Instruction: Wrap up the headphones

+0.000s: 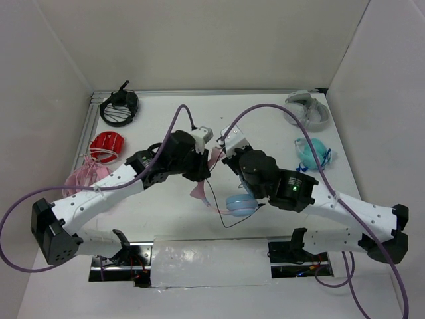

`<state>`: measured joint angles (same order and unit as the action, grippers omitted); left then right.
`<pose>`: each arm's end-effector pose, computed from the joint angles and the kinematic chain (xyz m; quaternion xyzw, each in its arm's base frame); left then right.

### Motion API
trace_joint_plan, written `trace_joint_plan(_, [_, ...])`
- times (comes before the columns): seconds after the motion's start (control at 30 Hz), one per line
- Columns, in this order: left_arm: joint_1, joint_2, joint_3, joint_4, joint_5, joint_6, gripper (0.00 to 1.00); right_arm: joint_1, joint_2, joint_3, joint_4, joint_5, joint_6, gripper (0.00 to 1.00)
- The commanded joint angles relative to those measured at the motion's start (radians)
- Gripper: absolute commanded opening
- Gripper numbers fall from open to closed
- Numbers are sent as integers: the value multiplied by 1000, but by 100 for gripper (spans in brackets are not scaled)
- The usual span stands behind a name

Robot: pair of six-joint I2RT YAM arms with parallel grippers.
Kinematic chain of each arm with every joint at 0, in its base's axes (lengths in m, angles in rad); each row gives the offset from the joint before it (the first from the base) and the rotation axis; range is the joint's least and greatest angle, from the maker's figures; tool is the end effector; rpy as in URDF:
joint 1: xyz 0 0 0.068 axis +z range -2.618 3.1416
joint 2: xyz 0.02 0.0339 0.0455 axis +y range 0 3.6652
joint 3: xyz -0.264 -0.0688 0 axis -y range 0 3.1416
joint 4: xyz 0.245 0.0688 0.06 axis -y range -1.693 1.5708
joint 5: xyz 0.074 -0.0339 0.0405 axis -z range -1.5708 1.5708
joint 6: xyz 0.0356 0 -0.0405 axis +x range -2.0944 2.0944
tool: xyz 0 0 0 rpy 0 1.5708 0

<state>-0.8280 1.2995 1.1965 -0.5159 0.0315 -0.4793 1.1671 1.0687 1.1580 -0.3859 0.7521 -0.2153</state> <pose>0.1942 -0.2132 0.3388 0.1613 0.8740 -0.2897 0.3552 0.1116 0.1994 0.3973 -0.3083 0.7153 -0.0089 0.6271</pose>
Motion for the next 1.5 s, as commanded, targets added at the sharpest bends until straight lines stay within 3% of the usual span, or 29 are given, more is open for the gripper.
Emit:
trace_joint_plan(0.0, [-5,-89,11,70,108,-83,0,-35,-59,-27,165,12,-24,0])
trace_joint_plan(0.13, [-6,-62,52,-16,41,-235,0,22,-62,-34,205,-53,-38,0])
trace_joint_plan(0.2, [-3,-25,72,-61,4,-292,0,84,-43,-52,272,2,-73,0])
trace_joint_plan(0.4, [0,110,196,-203,-149,-418,0,141,19,-12,268,107,-65,0])
trace_joint_plan(0.53, [3,147,222,-208,-139,-427,0,141,20,-15,280,99,-71,0])
trace_joint_plan(0.67, [3,83,172,-89,-49,-360,0,128,34,-4,300,128,-56,0])
trace_joint_plan(0.77, [-29,-18,47,45,5,-265,0,25,11,12,253,130,32,0])
trace_joint_plan(0.83, [-49,-72,-4,126,13,-228,0,-112,-18,16,225,2,68,0])
trace_joint_plan(1.03, [-100,-167,-63,165,180,-47,0,-298,22,38,229,-181,65,0])
trace_joint_plan(1.23, [-157,-218,-101,212,289,31,0,-429,46,6,265,-325,135,0])
trace_joint_plan(1.33, [-163,-244,-118,226,291,39,0,-469,31,-21,265,-356,195,0])
trace_joint_plan(1.47, [-163,-269,-114,206,207,30,0,-515,-64,-116,289,-506,240,0])
